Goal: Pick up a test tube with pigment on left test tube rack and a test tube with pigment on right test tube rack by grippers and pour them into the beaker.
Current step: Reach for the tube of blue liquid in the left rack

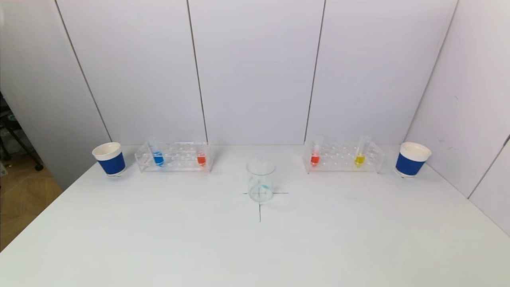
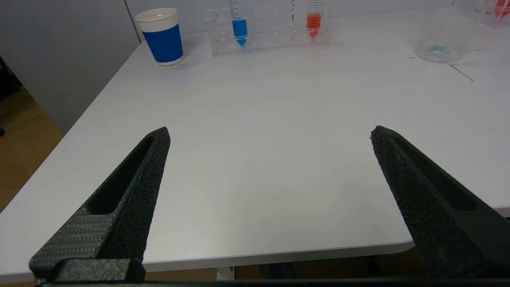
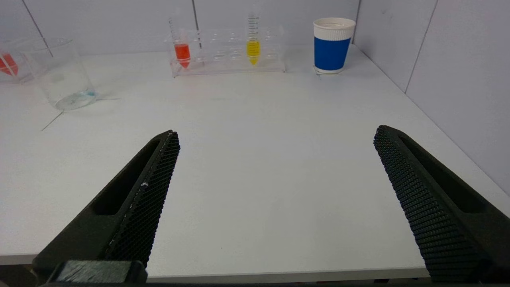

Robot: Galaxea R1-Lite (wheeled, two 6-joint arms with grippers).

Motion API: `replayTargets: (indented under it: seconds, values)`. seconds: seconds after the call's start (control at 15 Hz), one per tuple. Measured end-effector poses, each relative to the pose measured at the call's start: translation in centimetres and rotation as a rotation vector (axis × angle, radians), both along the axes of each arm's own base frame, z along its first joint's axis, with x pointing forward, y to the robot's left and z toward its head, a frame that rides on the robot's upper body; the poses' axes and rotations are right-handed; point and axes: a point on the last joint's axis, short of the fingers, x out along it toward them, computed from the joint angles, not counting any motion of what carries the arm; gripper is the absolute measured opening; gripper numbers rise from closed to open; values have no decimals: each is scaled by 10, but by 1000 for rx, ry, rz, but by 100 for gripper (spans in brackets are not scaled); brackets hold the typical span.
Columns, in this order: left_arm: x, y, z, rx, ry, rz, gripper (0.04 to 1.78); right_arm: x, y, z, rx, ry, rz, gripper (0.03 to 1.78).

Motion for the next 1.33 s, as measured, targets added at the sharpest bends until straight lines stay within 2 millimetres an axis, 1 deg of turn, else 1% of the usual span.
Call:
replayTargets:
  seconds: [1.13,1.33]
  values:
    - [0,0,0,6,1,1,176,0,0,0,0,0,0,177]
    - [-1,0,3,8,-4,-2,176,0,0,0,0,0,0,177]
